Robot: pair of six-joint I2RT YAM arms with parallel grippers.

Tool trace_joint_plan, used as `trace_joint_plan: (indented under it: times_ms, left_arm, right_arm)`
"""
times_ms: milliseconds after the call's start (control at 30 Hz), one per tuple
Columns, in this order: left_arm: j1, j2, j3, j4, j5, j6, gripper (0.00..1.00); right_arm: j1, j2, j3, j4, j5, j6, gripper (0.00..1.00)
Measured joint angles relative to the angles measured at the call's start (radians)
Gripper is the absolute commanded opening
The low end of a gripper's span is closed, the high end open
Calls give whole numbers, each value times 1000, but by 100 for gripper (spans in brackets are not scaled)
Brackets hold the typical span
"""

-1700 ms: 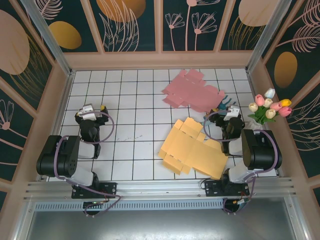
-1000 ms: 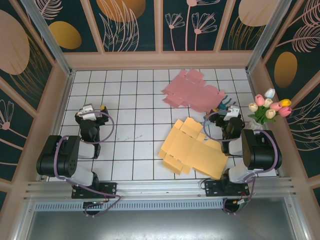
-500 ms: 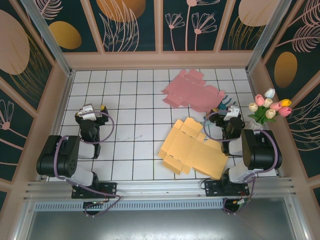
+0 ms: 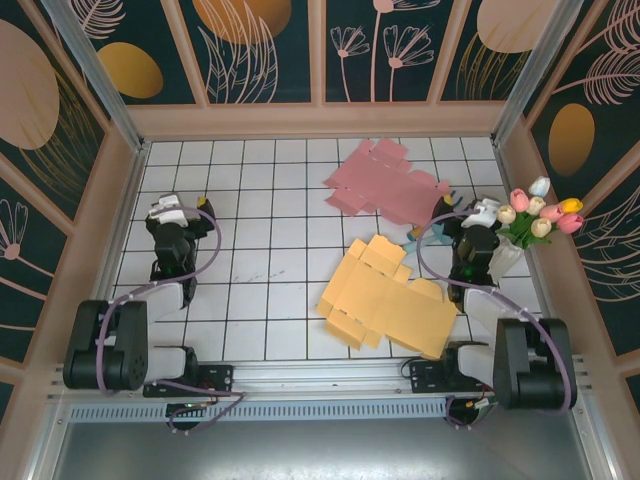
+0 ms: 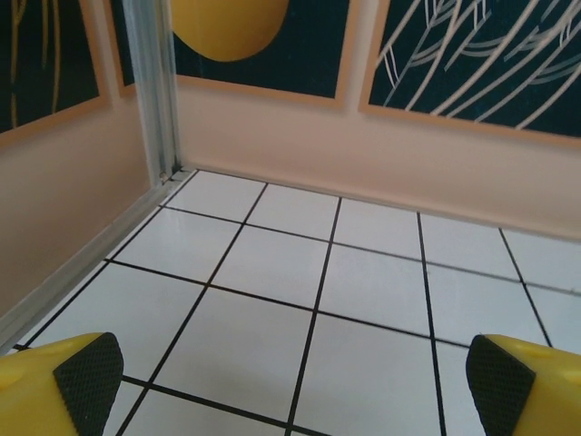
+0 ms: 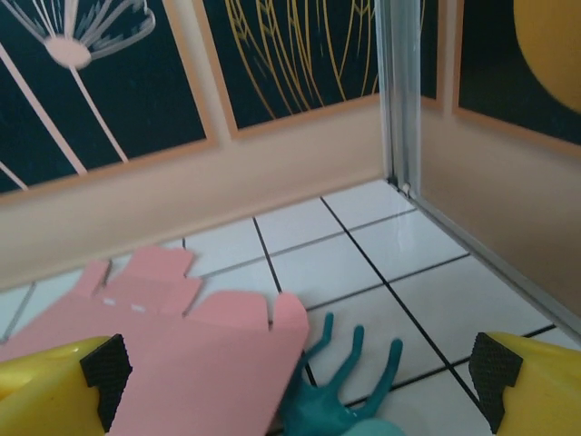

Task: Fold the paper box

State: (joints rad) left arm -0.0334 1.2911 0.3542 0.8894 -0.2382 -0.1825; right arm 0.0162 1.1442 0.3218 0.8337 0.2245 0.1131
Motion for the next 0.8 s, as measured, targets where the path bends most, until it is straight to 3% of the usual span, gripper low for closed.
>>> trace_joint_plan:
  times_ms: [300,500,600,800]
  left_arm:
    - [-34,-219,84,-329,104,-328,99]
    - [-291,-221,22,-405,137,-423,99]
    - [-374,-190,2,-417,144,-440,97]
    - [-529,-122,-21,-399,148,-468,89]
  right_arm:
    - [51,-191,160,-445,-18,139,98]
    - [215,-203,151,-620,-22,274,98]
    - [340,-183,129,-656,-13,332,98]
    - [499,-148,80,-710,-3,434,97]
